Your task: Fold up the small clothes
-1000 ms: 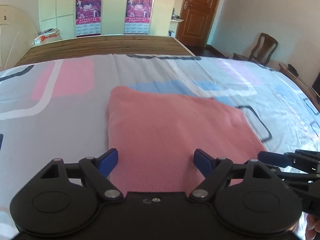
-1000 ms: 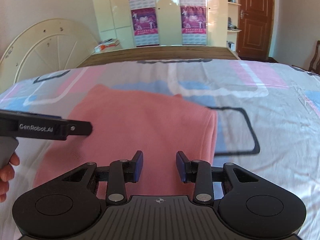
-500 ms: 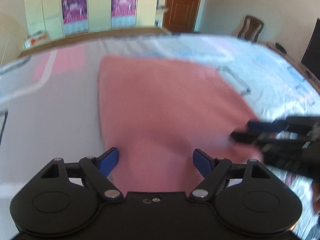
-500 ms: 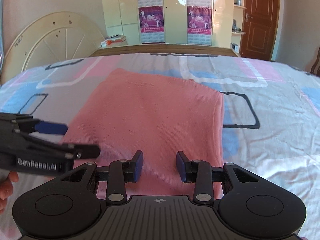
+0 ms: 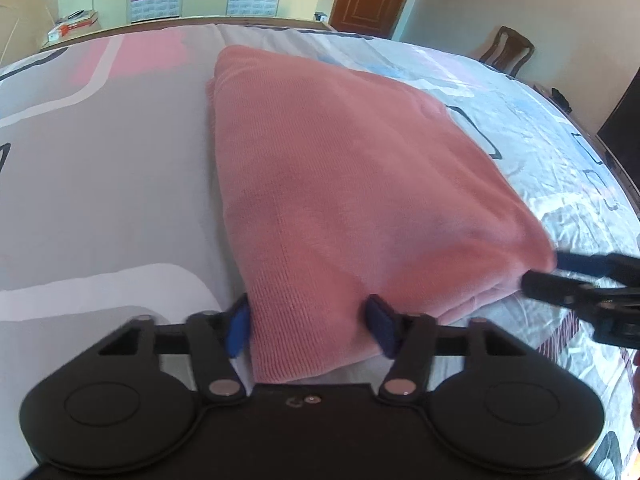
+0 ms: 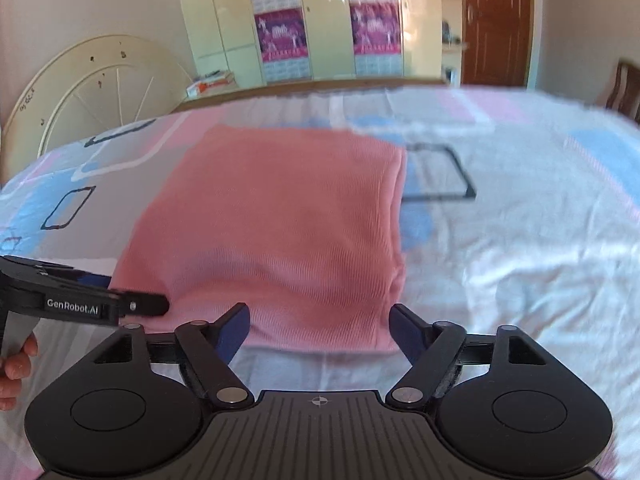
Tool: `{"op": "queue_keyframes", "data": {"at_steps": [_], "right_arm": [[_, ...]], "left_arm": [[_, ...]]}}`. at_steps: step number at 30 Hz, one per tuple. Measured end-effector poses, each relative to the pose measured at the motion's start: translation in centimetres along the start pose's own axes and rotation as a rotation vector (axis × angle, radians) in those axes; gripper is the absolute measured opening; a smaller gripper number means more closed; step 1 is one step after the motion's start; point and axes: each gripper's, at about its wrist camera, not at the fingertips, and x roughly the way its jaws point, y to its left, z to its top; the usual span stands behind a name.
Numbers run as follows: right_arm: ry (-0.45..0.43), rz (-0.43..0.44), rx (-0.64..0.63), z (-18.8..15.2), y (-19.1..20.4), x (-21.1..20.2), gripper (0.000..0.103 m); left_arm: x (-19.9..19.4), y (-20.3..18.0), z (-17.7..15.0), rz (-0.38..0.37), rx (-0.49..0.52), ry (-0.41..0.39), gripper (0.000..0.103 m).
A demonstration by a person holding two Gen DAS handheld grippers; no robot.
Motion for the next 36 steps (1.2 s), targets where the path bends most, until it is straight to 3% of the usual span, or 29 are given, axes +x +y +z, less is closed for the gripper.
{"op": "queue_keyframes", "data": {"at_steps": [1, 2, 4, 5, 8, 9, 10, 11, 12, 13, 14, 16, 18, 24, 32, 33, 36], "right_arm": [[0.022, 0.007, 0.008, 0.0, -0.1, 0.5, 0.04], [0.029, 0.013, 0.02, -0.1, -0.3, 0.8, 0.028], [0.037, 0.022, 0.043, 0.0, -0.8, 1.1, 0.018], [0.036, 0.022, 0.038, 0.1, -0.9, 0.9, 0.004], [0.006, -0.085, -0.02, 0.2, -1.7, 0.2, 0.0], [0.034, -0.116, -0.03, 0.1, -2.3, 0.6, 0.0], [0.072, -0.098, -0.014, 0.1, -3.0, 1.0, 0.0], [0.069, -0.083, 0.019, 0.2, -3.7, 0.8, 0.0], [0.041, -0.075, 0.043, 0.5, -4.1, 0.3, 0.001], [0.02, -0.057, 0.055, 0.9, -4.3, -0.2, 0.01], [0.004, -0.045, 0.064, 1.3, -4.4, -0.5, 0.034], [-0.025, -0.04, 0.076, 2.0, -4.5, -0.7, 0.068], [-0.048, -0.008, 0.083, 2.8, -4.5, -0.7, 0.069], [0.003, 0.087, 0.175, 6.0, -5.5, 2.9, 0.069], [0.073, 0.14, 0.247, 7.9, -7.2, 8.3, 0.069], [0.065, 0.15, 0.247, 7.9, -7.3, 8.6, 0.069], [0.068, 0.192, 0.24, 8.0, -6.8, 9.1, 0.069]], "left_arm": [[0.0, 0.0, 0.0, -0.004, 0.003, -0.004, 0.04], [-0.1, -0.1, 0.0, -0.005, 0.006, -0.009, 0.033], [-0.2, -0.1, 0.1, -0.003, 0.021, -0.016, 0.029], [-0.4, -0.2, 0.0, -0.002, 0.032, -0.018, 0.027], [-0.1, -0.2, -0.2, -0.001, 0.048, -0.009, 0.03], [-0.2, -0.3, 0.0, 0.006, 0.055, 0.0, 0.032], [-0.4, -0.5, 0.1, 0.008, 0.057, 0.005, 0.038], [-0.6, -0.5, 0.4, 0.006, 0.055, 0.007, 0.049], [-0.8, -0.4, 0.6, 0.008, 0.044, 0.0, 0.06], [-1.2, -0.4, 0.7, 0.015, 0.03, -0.02, 0.082], [-1.7, -0.3, 0.7, 0.02, 0.019, -0.045, 0.089], [-2.4, -0.3, 1.1, 0.012, 0.006, -0.068, 0.089], [-2.7, -0.1, 1.7, 0.007, -0.013, -0.08, 0.091], [-0.1, 1.8, 4.7, -0.016, -0.131, -0.061, 0.092], [4.5, 4.1, 6.2, -0.11, -0.249, -0.018, 0.098], [4.7, 3.9, 6.2, -0.114, -0.236, -0.025, 0.098], [4.8, 3.2, 6.5, -0.12, -0.211, -0.03, 0.083]]}}
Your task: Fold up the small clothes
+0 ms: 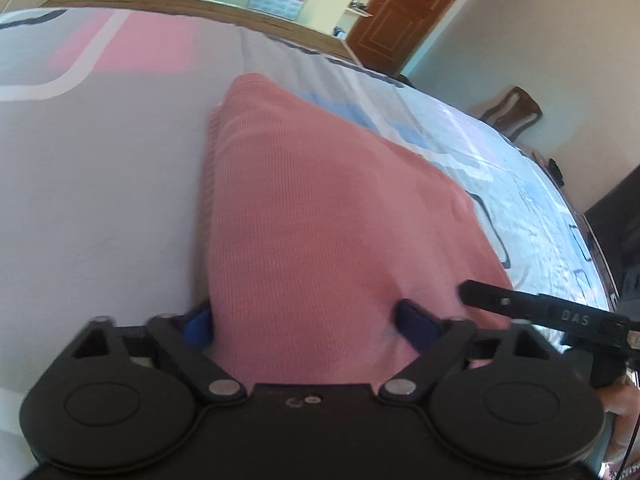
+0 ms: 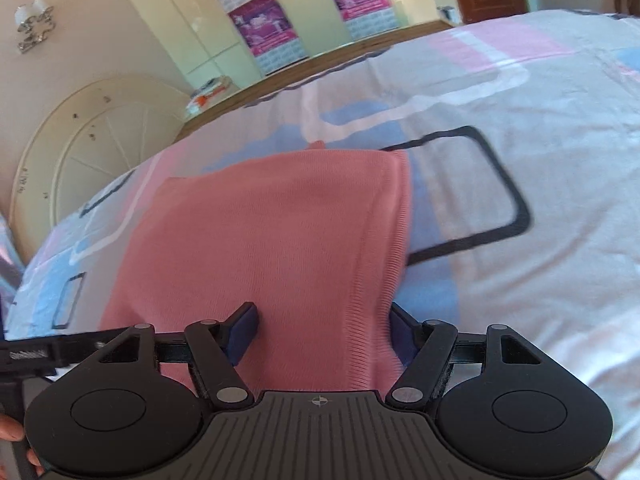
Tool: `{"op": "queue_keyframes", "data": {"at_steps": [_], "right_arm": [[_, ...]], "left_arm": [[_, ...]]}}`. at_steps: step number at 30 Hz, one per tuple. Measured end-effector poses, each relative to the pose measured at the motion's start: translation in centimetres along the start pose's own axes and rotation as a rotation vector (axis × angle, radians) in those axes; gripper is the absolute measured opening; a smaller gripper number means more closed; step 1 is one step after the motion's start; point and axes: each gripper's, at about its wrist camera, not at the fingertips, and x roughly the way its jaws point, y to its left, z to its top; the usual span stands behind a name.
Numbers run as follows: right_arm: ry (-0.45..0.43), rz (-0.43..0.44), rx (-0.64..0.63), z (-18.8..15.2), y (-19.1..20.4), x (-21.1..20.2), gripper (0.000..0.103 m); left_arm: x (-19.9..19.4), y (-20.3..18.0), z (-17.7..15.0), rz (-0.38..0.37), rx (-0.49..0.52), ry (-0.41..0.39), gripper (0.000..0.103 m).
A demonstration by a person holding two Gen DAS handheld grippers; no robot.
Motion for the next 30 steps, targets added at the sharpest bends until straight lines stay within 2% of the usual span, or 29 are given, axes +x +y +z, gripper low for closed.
{"op": "queue_keyframes", "data": {"at_steps": [1, 2, 4, 5, 8, 12, 18, 23, 30], "right_arm": [[0.006, 0.007, -0.008, 0.0, 0.2, 0.2, 0.064], [0.013, 0.0, -0.024, 0.1, 0.5, 0.3, 0.048], [0.05, 0.043, 0.002, 0.3, 0.4, 0.7, 0.025], [0.075, 0.083, 0.049, 0.5, 0.0, 1.1, 0.025], [0.084, 0.097, 0.057, 0.6, 0.1, 1.1, 0.024], [0.033, 0.186, 0.085, 1.2, 0.5, -0.8, 0.023], [-0.004, 0.252, -0.004, 2.2, 5.5, -2.7, 0.023], [-0.004, 0.298, -0.043, 2.1, 11.5, -1.4, 0.023], [-0.001, 0.329, -0.108, -0.9, 23.6, 3.3, 0.023]], "left_arm": [[0.1, -0.2, 0.1, 0.002, 0.002, -0.001, 0.076], [0.0, -0.4, 0.2, 0.0, 0.004, -0.002, 0.07], [-0.3, -0.9, 0.2, 0.011, 0.02, -0.009, 0.062], [-0.4, -1.1, 0.2, 0.015, 0.031, -0.014, 0.057], [-1.2, -1.5, 0.3, 0.013, 0.035, -0.032, 0.046], [-2.9, -1.8, 0.9, 0.0, 0.032, -0.071, 0.042], [-6.9, -1.3, 2.0, 0.005, 0.051, -0.124, 0.042], [-11.9, 2.8, 2.2, 0.047, 0.057, -0.177, 0.042], [-18.9, 12.7, 2.1, 0.083, 0.055, -0.225, 0.042]]}}
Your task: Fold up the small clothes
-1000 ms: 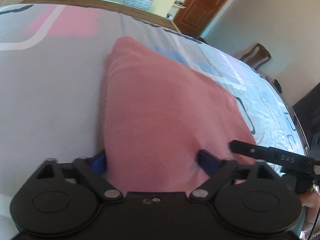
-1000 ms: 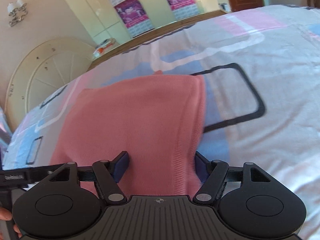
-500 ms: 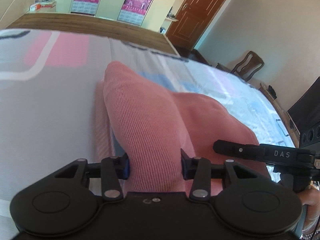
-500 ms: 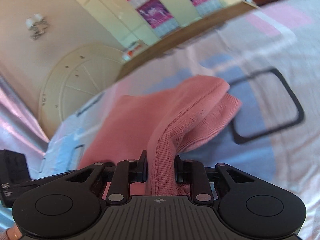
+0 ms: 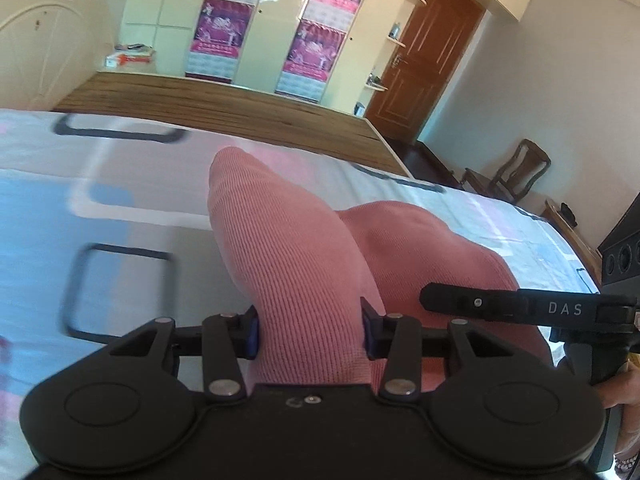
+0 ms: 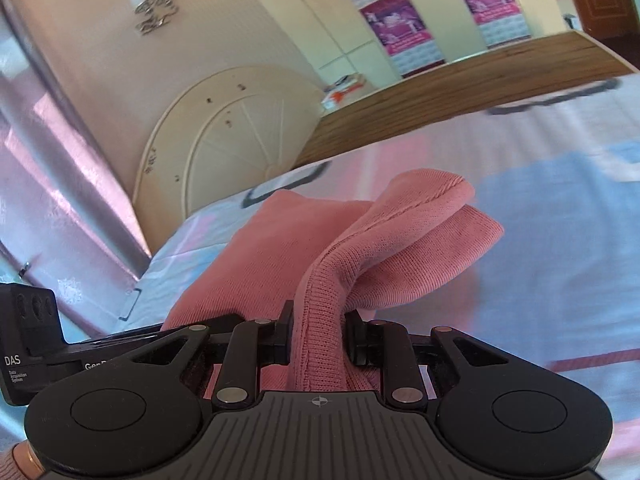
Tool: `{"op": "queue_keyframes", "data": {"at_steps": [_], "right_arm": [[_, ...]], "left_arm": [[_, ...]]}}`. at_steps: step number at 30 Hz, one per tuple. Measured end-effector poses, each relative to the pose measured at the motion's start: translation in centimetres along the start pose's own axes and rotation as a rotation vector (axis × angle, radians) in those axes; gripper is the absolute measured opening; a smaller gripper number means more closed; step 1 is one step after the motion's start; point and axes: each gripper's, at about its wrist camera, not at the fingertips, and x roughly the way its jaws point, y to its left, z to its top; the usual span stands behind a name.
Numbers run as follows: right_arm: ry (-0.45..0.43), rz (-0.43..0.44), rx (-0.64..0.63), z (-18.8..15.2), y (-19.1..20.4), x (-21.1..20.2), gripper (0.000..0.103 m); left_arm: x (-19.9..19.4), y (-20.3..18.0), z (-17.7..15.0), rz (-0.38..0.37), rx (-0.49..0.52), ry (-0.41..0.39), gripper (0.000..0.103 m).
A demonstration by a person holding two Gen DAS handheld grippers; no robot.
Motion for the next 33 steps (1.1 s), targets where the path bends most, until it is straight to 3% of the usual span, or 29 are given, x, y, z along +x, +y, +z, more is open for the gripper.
{"op": "queue_keyframes", "data": {"at_steps": [9, 13, 16, 18, 20, 22, 23, 28, 33], "right_arm": [[0.006, -0.002, -0.02, -2.5, 10.5, 13.2, 0.023], [0.041, -0.021, -0.03, -3.3, 11.9, 18.7, 0.023], [0.098, -0.071, -0.024, -4.3, 11.5, 22.1, 0.023], [0.123, -0.116, -0.04, -5.0, 10.5, 23.0, 0.023], [0.123, -0.141, -0.049, -5.3, 9.9, 23.6, 0.034], [0.108, -0.187, -0.07, -5.2, 9.7, 23.6, 0.048], [0.099, -0.212, -0.089, -5.2, 9.8, 23.5, 0.049], [0.058, -0.281, -0.152, -5.0, 10.9, 21.9, 0.049], [-0.001, -0.275, -0.181, -5.2, 12.9, 18.9, 0.049]], "left_arm": [[-4.5, 13.1, 1.4, 0.066, 0.029, -0.03, 0.042], [-4.0, 17.3, 0.8, 0.111, 0.038, -0.017, 0.043], [-2.3, 20.2, -0.6, 0.158, 0.026, 0.04, 0.049], [-2.1, 21.7, -1.7, 0.159, 0.005, 0.033, 0.066], [-2.3, 21.9, -2.0, 0.171, 0.021, 0.016, 0.079], [-2.6, 21.8, -2.1, 0.168, 0.035, 0.021, 0.081], [-2.9, 22.0, -2.1, 0.167, 0.039, 0.024, 0.081], [-4.8, 21.5, -1.9, 0.2, 0.072, 0.015, 0.079], [-6.8, 20.3, -2.8, 0.192, 0.106, -0.011, 0.077]]}}
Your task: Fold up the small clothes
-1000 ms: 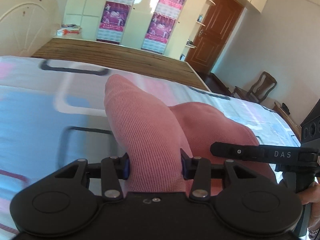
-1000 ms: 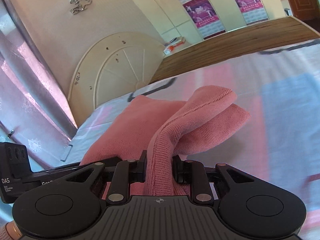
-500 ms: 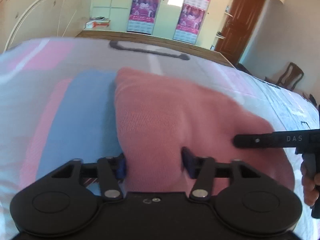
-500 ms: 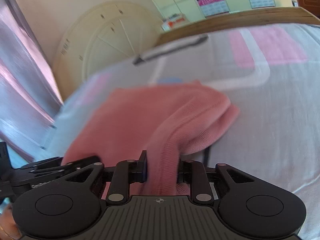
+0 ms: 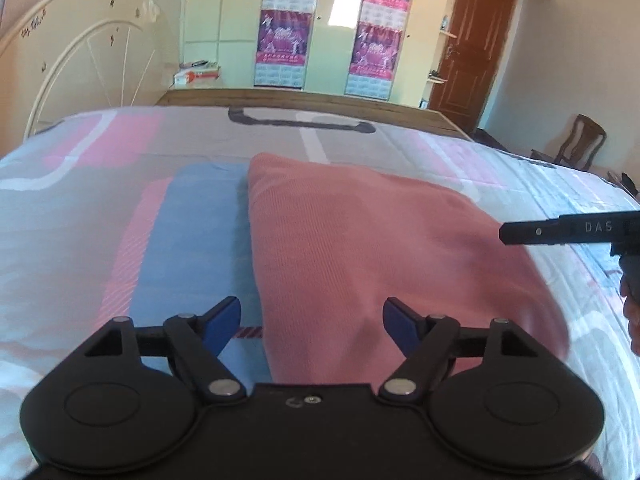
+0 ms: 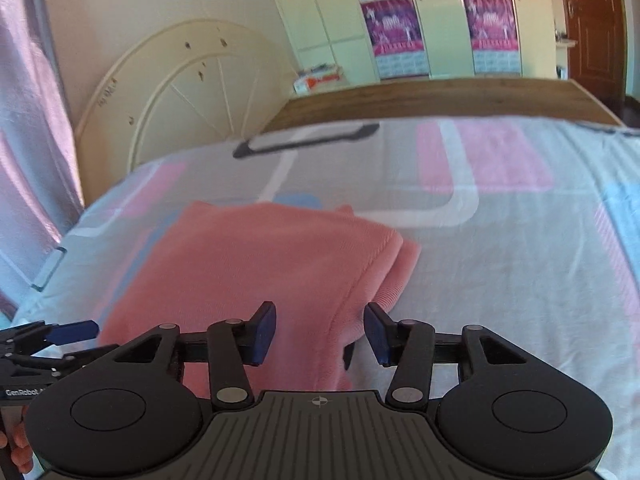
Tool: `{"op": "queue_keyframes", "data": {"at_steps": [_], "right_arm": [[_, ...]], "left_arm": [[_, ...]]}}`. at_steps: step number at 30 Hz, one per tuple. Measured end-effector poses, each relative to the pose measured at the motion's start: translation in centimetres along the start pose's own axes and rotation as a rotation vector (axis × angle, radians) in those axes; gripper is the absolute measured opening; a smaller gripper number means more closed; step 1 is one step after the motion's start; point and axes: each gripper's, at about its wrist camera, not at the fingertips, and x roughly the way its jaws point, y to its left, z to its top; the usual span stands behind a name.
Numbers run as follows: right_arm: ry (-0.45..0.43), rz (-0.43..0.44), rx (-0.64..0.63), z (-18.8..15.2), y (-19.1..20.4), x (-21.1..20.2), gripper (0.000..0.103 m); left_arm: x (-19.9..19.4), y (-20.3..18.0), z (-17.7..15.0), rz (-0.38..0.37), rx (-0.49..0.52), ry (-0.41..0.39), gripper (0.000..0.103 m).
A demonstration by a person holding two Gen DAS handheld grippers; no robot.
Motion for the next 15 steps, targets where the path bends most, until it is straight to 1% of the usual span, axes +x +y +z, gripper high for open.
{"op": "queue_keyframes", "data": {"at_steps": [4, 6, 7, 8, 10, 11, 12, 13, 14, 15], "right_arm": [[-0.019, 0.017, -0.094, -1.7, 2.5, -3.0, 0.049], [-0.014, 0.018, -0.162, -3.4, 4.1, -3.8, 0.046], [-0.002, 0.019, -0.192, -4.3, 4.8, -3.9, 0.04], [0.013, 0.017, -0.216, -5.0, 5.2, -3.7, 0.038], [0.051, -0.029, -0.269, -6.7, 5.5, -2.9, 0.032], [0.072, -0.075, -0.298, -7.5, 5.2, -2.2, 0.021], [0.094, -0.121, -0.325, -8.1, 4.6, -1.4, 0.015], [0.107, -0.143, -0.322, -8.7, 3.5, -0.7, 0.011], [0.089, -0.118, -0.283, -8.8, 2.7, -0.8, 0.011], [0.095, -0.109, -0.249, -8.5, 2.3, -0.8, 0.011]], "left_arm": [[-0.7, -1.5, -1.1, -0.041, 0.038, 0.013, 0.077], [-0.1, -2.3, -2.1, -0.057, 0.049, 0.038, 0.077], [0.4, -2.6, -2.6, -0.052, 0.056, 0.049, 0.077], [0.6, -2.8, -3.2, -0.045, 0.065, 0.062, 0.075], [1.4, -2.8, -4.1, -0.029, 0.073, 0.092, 0.075], [1.4, -2.7, -4.4, -0.027, 0.077, 0.096, 0.075], [1.3, -2.7, -4.8, -0.027, 0.094, 0.093, 0.075], [1.3, -2.7, -4.9, -0.028, 0.108, 0.095, 0.075], [1.2, -2.8, -5.0, -0.028, 0.116, 0.097, 0.075], [1.1, -2.7, -5.1, -0.03, 0.114, 0.1, 0.075]]}}
